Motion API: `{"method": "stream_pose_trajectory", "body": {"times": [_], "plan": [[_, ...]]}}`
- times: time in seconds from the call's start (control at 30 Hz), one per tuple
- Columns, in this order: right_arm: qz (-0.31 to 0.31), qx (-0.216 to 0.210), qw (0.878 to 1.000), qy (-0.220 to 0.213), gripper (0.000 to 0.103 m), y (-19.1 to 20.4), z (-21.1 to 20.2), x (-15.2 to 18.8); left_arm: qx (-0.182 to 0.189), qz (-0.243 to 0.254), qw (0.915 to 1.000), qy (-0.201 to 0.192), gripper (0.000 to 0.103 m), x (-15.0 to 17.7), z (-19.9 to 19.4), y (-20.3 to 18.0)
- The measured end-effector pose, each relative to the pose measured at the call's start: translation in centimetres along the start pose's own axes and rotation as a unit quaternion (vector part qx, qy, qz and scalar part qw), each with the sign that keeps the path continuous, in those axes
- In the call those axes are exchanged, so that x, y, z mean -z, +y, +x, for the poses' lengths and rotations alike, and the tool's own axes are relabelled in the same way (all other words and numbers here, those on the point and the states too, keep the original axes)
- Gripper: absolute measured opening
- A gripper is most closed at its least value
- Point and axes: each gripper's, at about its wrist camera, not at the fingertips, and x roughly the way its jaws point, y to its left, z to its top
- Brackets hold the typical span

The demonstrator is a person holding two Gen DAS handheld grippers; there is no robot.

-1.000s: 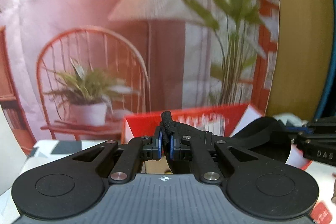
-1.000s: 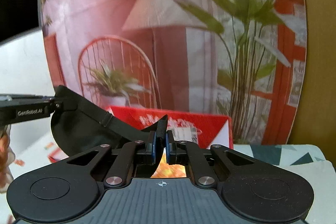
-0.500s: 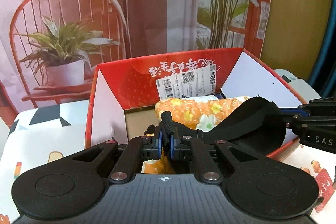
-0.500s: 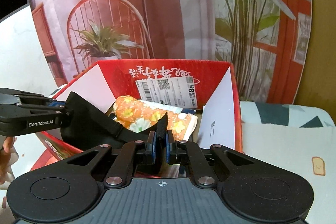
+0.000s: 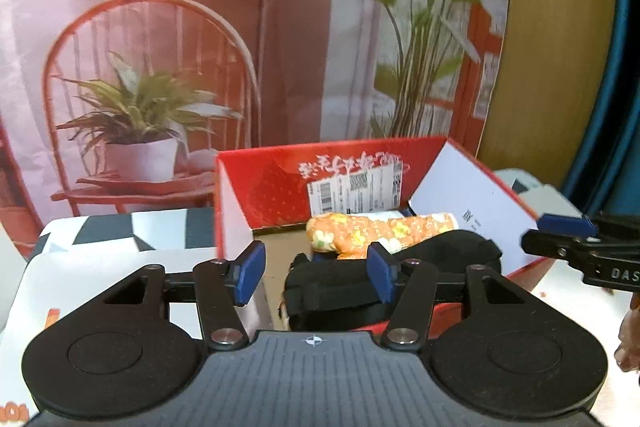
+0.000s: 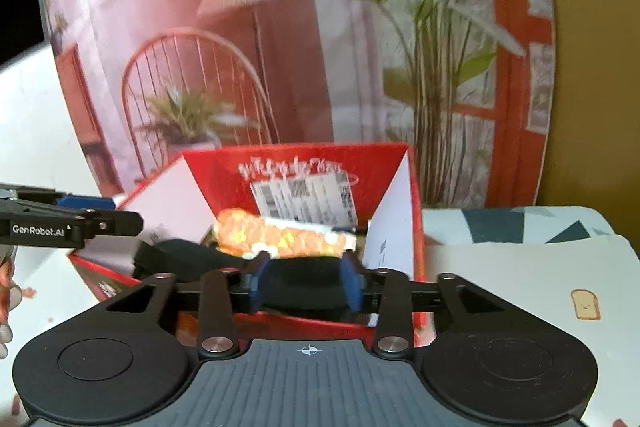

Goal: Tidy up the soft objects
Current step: 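Open both grippers to drop the mask into the box, then lower both grippers onto the green knit ball and close them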

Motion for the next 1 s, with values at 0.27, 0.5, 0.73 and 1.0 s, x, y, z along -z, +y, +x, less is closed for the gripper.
{"method": "stream_pose_trajectory", "body": {"times": [0.27, 0.5, 0.73, 1.0], "plan": [[0.032, -0.014, 0.999, -0.027, 0.044, -1.1, -4.8, 3.9, 0.005, -0.029, 0.9996, -0.001, 0.059, 4.7, -4.0, 0.9], [0.043, 0.005, 0.999, 0.019, 0.044, -1.5, -5.5, 8.5, -0.016, -0.047, 0.9976, 0.049, 0.059, 9.2, -2.5, 1.2], [0.061, 0.011, 0.997, 0.046, 0.044, -1.6, -5.4, 11.2, -0.024, -0.093, 0.9938, 0.057, 0.059, 11.1, -2.7, 3.5], [0.038, -0.007, 0.997, 0.072, 0.044, 0.7, -4.0, 11.6, 0.03, -0.162, 0.9832, 0.08, 0.055, 12.7, -1.8, 5.1]]}}
